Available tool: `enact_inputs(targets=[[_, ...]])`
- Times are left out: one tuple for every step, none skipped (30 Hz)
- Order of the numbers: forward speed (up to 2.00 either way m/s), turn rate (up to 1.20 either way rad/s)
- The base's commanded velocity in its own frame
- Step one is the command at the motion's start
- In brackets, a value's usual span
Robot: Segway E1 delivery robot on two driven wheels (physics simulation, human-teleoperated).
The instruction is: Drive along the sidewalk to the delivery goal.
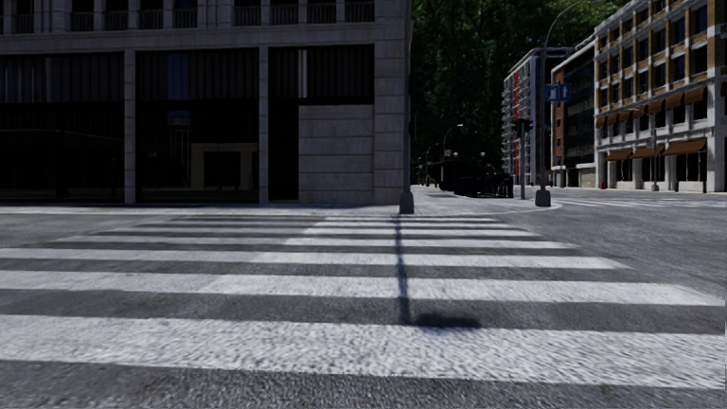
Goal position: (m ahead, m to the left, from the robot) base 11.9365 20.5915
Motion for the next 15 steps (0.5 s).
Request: enact_inputs(targets=[[2.0,0.0],[2.0,0.0],[2.0,0.0],[2.0,0.0],[2.0,0.0],[2.0,0.0],[2.0,0.0],[2.0,0.0],[2.0,0.0],[2.0,0.0],[2.0,0.0],[2.0,0.0],[2.0,0.0],[2.0,0.0],[2.0,0.0]])
